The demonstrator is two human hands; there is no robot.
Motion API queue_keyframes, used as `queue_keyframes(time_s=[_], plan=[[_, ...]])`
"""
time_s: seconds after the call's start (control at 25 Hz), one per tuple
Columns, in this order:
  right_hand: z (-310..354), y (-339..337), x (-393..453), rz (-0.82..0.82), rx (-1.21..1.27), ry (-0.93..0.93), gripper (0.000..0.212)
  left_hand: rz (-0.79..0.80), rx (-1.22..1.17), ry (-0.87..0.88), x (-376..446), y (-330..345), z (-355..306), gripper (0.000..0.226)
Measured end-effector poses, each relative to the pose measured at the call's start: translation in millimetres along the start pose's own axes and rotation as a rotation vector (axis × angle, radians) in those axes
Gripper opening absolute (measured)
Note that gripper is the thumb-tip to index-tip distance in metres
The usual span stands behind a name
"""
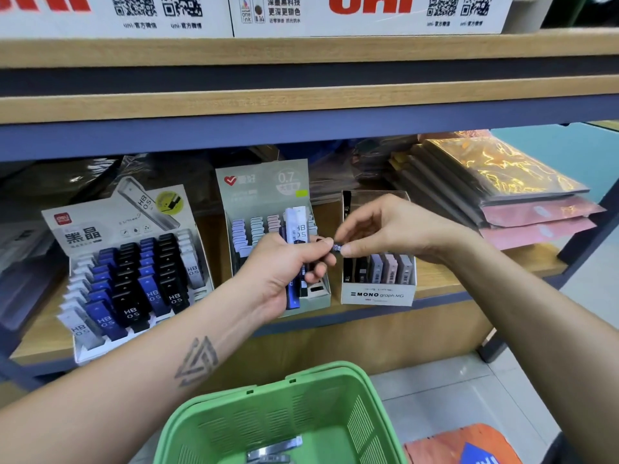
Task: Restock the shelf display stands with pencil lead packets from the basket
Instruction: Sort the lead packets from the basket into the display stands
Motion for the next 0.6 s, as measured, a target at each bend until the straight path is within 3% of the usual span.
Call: queue_keyframes(time_s=[0.16,0.28,0.44,0.6], plan=[[5.5,6.4,3.0,0.009,-0.028,-0.019,0.037,-0.024,0.007,-0.013,2.0,4.8,2.6,0.009],[-4.4,-30.3,2.2,-0.271,-0.168,0.044,0.046,0.037,-0.017,-0.114,-0.4,12.5,8.2,0.013],[-12.4,-69.9,3.6,-0.706,-0.189,-0.002,0.029,0.102,-0.078,-0.294,-3.5,20.8,21.4,0.011],[-14.4,-62.5,20.4,-0.796,-0.239,-0.032,0.029,0.160,-0.209,-0.391,-3.6,28.4,27.8,0.008]])
Point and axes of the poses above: each hand's wrist, its own x-axis towards the middle knuckle, its own y-axis out of the palm, z = x × y, the point moved 6 cm from there along x, towards the middle knuckle, and after that the axes turned 3 degrees about -z, right-handed, at the moved point
